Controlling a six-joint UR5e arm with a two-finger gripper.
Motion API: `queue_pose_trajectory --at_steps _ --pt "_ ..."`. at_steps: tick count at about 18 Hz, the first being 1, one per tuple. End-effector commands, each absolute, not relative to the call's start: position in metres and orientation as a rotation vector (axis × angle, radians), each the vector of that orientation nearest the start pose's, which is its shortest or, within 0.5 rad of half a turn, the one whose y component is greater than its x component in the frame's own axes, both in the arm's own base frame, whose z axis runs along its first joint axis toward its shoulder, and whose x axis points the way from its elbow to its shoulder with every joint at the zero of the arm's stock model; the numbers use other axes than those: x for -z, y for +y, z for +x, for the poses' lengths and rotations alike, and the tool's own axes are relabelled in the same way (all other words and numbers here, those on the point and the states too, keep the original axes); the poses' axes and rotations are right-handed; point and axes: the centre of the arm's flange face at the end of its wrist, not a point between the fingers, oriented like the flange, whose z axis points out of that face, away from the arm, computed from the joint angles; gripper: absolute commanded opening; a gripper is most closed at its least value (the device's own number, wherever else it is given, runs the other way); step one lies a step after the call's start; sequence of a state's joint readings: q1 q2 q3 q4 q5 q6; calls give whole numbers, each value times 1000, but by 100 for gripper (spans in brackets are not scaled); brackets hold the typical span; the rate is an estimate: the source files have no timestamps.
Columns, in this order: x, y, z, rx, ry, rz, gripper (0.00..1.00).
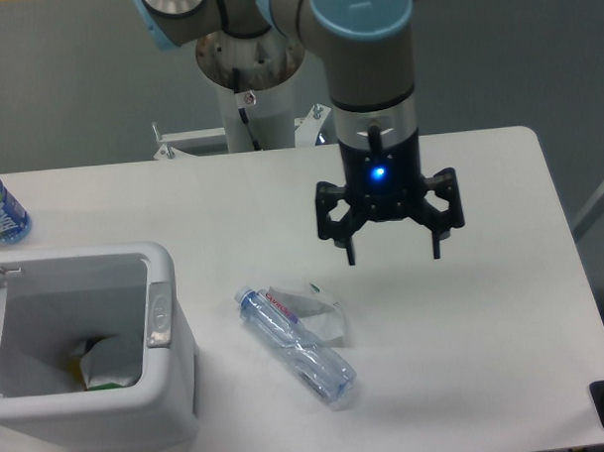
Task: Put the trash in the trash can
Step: 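Move the open gripper over the crumpled clear plastic bag and lower it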
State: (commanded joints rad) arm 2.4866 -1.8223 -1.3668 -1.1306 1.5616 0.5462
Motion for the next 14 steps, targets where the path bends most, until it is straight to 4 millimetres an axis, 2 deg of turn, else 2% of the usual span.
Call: queue_pose_trajectory --at_steps 4,6,10,14 --pt "-498 476 -428 -359 -558 -2772 100" --pt "-487 475 -429 -338 -567 -2785 100" --pt "-450 473 -441 -297 -627 -2810 100" --pt "-420 477 -446 -273 -780 -2761 100"
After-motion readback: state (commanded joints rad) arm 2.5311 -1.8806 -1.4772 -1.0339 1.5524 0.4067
